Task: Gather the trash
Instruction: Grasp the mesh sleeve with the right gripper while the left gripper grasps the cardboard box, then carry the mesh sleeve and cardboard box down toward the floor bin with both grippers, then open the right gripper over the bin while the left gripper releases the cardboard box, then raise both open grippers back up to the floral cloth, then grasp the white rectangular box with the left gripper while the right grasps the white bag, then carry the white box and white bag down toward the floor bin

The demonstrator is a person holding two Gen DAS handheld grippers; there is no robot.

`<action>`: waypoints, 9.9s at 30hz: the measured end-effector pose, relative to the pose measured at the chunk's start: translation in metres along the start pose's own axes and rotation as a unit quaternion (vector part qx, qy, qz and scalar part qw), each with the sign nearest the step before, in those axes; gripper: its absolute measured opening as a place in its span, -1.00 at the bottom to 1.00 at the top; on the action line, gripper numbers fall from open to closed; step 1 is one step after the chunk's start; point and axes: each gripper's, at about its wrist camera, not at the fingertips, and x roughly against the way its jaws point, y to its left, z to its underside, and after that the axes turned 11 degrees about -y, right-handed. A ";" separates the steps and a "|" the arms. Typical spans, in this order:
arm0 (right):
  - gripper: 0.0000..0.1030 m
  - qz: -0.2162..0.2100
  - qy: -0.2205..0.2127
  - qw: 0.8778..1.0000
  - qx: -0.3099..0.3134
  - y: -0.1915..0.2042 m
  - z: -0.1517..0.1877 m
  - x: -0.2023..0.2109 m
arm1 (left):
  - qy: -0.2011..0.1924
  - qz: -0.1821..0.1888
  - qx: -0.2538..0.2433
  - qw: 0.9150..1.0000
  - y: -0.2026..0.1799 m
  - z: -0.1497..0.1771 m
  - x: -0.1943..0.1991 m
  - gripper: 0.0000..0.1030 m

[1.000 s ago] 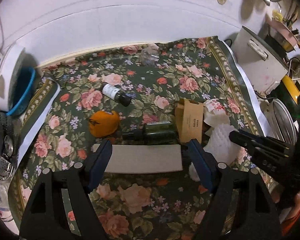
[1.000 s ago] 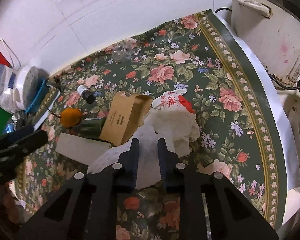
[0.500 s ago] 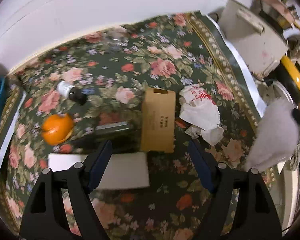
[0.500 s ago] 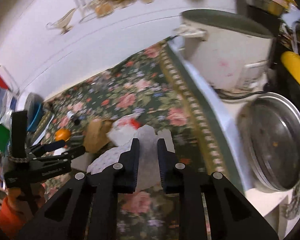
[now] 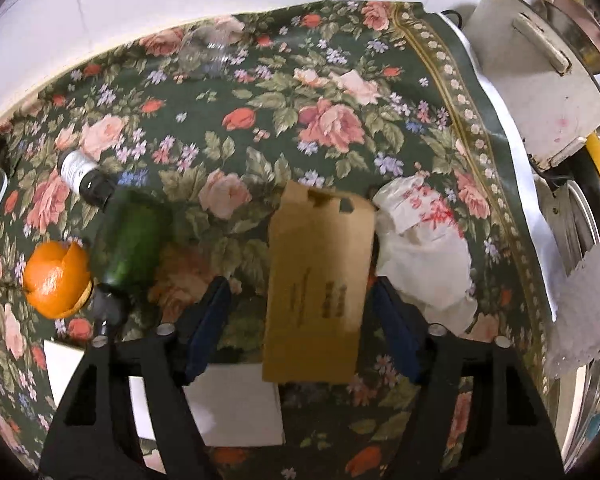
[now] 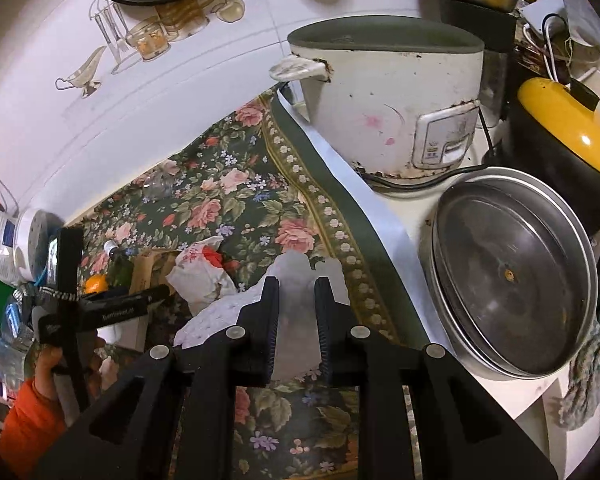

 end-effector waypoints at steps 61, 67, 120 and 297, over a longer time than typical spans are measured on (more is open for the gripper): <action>-0.67 -0.081 0.017 0.994 0.077 0.122 0.236 0.184 | -0.098 -0.043 0.020 0.994 -0.003 0.340 0.312 -0.26; -0.67 -0.081 0.059 0.989 0.108 0.096 0.271 0.154 | -0.051 -0.051 0.042 0.997 -0.015 0.382 0.260 -0.26; -0.17 -0.082 0.198 0.964 0.154 -0.015 0.471 -0.104 | 0.076 -0.051 0.101 0.991 -0.014 0.547 -0.076 -0.25; -0.31 -0.119 -0.074 0.980 0.143 0.120 0.110 0.124 | -0.202 -0.083 0.054 0.974 -0.013 0.212 0.298 -0.03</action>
